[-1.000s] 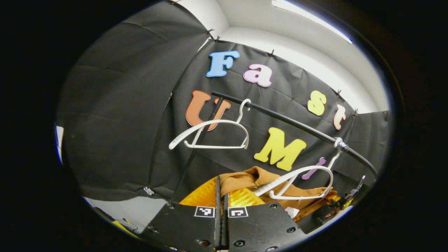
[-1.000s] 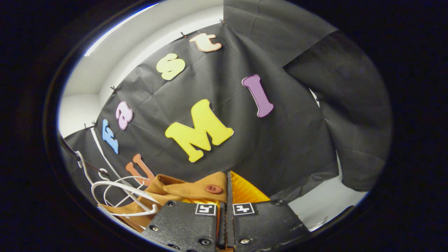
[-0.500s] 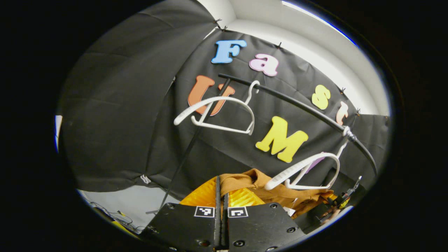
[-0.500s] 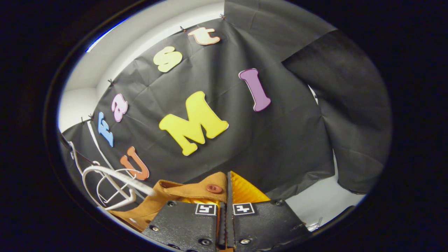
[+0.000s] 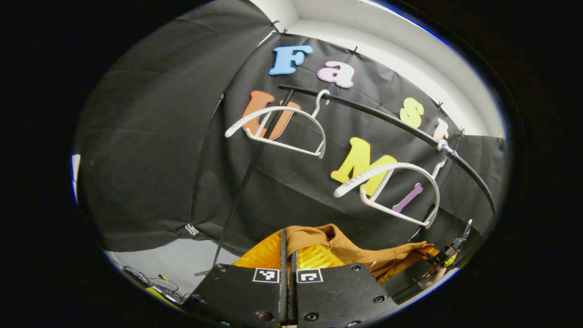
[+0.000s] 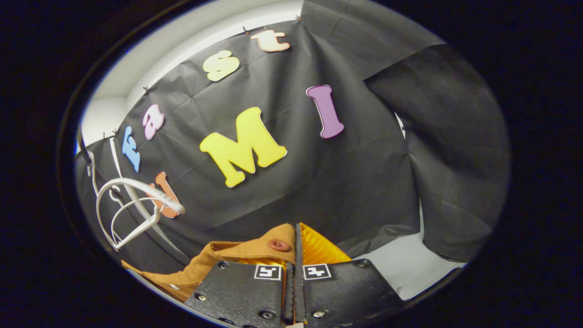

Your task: Grasp the clothes on the hanger with both hands and then place them into the laundry hamper below.

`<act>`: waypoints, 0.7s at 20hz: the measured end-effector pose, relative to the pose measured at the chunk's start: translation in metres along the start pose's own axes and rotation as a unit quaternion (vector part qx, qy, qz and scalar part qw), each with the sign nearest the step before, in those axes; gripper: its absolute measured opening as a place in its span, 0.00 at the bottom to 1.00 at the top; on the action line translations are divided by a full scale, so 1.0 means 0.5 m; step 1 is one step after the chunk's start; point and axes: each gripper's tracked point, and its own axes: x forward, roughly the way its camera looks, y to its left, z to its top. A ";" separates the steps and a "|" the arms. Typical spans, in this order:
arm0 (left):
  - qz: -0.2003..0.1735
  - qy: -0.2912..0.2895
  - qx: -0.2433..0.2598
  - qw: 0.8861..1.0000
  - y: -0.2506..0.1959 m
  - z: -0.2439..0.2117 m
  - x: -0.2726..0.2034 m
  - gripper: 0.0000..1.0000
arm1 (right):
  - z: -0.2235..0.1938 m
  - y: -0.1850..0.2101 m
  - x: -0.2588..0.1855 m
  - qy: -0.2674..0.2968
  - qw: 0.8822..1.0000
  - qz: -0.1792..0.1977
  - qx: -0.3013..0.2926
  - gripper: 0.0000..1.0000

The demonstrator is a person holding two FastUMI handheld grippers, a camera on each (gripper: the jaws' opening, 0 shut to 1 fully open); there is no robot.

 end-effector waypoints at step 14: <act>-0.102 -0.010 0.056 0.993 -0.172 -0.005 -0.085 0.06 | -0.092 0.135 -0.150 0.037 0.993 0.084 -0.068 0.04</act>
